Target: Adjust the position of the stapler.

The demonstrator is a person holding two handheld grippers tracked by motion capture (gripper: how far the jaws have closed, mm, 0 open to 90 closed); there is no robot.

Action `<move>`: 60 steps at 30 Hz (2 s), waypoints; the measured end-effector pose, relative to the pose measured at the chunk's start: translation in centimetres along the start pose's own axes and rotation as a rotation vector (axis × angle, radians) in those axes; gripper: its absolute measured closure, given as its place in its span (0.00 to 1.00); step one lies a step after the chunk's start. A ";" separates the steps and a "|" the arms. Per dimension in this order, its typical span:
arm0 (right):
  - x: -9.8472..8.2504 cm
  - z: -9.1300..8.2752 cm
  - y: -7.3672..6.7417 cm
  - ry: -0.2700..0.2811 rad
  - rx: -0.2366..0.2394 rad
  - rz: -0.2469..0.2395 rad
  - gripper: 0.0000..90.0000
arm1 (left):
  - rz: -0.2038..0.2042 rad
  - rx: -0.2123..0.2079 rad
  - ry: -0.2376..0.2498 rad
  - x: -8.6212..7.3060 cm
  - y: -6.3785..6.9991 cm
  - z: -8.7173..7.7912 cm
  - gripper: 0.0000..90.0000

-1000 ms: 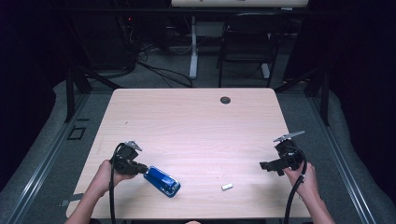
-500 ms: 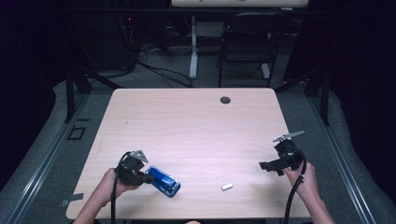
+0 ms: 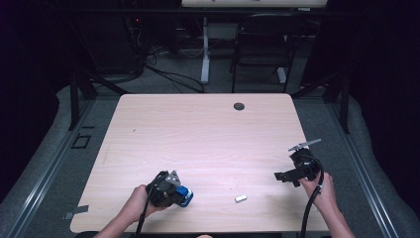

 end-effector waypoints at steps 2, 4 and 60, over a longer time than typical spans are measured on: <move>0.0 0.0 0.0 -0.006 0.000 -0.004 0.07 | 0.001 0.008 0.007 0.2 -0.1 0.1 1.00; 0.1 0.1 -0.1 0.005 0.003 0.003 0.07 | 0.003 0.023 0.020 0.8 -0.2 0.4 1.00; -0.1 0.3 -0.2 -0.013 0.014 0.004 0.08 | -0.311 0.095 -0.015 -3.4 -8.3 -2.1 1.00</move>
Point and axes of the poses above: each handheld gripper's, and its own axes: z roughly forward along the jaws, x roughly out of its top, y roughly to its right, the point moved 10 cm from there along z, roughly forward along the jaws, and after that the axes turned 2 degrees about x, right-handed, at the moved point
